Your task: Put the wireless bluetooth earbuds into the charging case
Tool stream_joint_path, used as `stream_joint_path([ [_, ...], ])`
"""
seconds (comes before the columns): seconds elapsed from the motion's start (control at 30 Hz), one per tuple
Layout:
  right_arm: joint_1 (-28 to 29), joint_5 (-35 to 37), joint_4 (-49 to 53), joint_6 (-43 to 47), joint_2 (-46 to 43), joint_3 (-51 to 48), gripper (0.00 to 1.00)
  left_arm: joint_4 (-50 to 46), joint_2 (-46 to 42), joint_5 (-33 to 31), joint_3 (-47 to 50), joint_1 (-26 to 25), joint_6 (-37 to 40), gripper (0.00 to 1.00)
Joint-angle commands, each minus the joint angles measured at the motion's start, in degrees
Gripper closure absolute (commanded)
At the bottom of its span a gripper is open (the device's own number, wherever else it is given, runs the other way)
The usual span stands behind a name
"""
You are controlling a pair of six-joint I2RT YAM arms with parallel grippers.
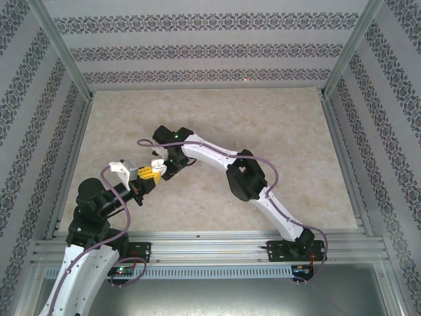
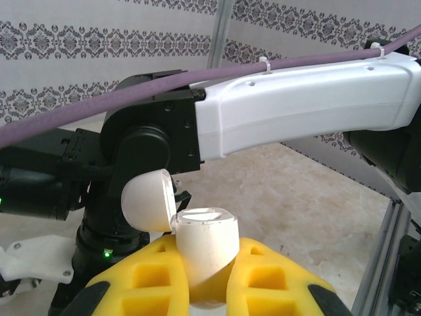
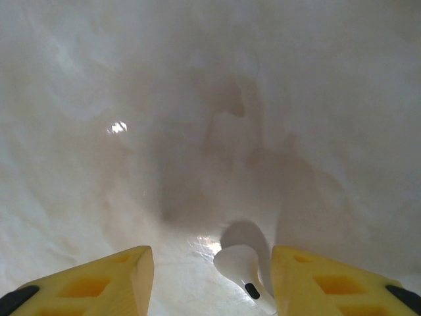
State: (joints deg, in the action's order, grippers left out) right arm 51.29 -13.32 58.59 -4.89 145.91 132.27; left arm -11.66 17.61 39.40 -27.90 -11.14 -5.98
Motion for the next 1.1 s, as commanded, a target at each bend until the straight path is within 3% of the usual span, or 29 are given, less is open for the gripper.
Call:
stream_joint_path([
  [0.0,0.48,2.68,4.04,1.66,1.13,2.13,0.53,-0.82,-0.91,1.29,-0.93,0.50,1.23,1.00],
  [0.5,0.07,8.09,6.10,-4.01,0.61,2.37,0.81,0.16,-1.11,1.73,0.30,0.54,0.53,1.00],
  [0.9,-5.67,9.14,-9.50,-21.70,-21.10,-34.18,0.84,6.27,1.33,2.39,3.75,0.44,-1.29,1.00],
  [1.07,-5.38,4.90,-12.88,-21.67,-25.07,-39.36,0.77,8.96,2.71,2.73,4.70,0.46,-2.20,1.00],
])
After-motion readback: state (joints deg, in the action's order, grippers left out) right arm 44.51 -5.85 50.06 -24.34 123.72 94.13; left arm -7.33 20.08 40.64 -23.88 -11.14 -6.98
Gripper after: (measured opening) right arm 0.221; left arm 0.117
